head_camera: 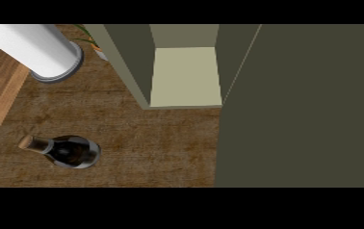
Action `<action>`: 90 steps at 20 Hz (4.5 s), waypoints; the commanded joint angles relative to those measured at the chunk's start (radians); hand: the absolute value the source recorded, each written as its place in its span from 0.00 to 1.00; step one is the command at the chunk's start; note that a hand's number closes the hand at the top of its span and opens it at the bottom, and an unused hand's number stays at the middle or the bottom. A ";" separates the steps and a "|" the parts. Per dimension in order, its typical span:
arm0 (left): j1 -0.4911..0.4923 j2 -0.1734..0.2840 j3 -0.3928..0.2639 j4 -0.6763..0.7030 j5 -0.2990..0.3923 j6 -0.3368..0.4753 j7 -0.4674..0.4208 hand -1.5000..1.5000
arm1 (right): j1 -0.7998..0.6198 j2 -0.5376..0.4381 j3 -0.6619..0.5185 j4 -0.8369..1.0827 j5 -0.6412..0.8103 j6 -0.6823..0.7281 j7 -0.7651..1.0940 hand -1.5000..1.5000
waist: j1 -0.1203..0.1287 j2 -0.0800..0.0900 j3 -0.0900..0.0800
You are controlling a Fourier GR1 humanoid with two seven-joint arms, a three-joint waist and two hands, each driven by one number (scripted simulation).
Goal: Pick up the wine, place it into the cabinet and close the cabinet
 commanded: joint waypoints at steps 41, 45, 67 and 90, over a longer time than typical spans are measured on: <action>-0.304 -0.030 -0.147 1.224 -0.683 -0.327 -0.932 0.00 | 0.161 0.016 -0.044 -0.113 -0.107 0.132 -0.061 0.00 | -0.002 0.003 -0.003; -0.365 -0.080 -0.134 1.258 -0.646 -0.275 -0.888 0.00 | 0.190 0.011 -0.040 -0.160 -0.116 0.130 -0.040 0.00 | -0.009 0.001 -0.002; -0.347 -0.190 -0.265 1.104 -0.791 -0.015 -1.153 1.00 | 0.125 0.014 -0.069 -0.087 -0.101 0.115 -0.035 0.00 | 0.006 0.001 -0.002; -0.336 -0.363 -0.612 0.651 -0.879 0.707 -0.775 1.00 | 0.188 0.054 -0.018 -0.101 -0.036 0.120 -0.072 0.00 | 0.008 -0.002 0.000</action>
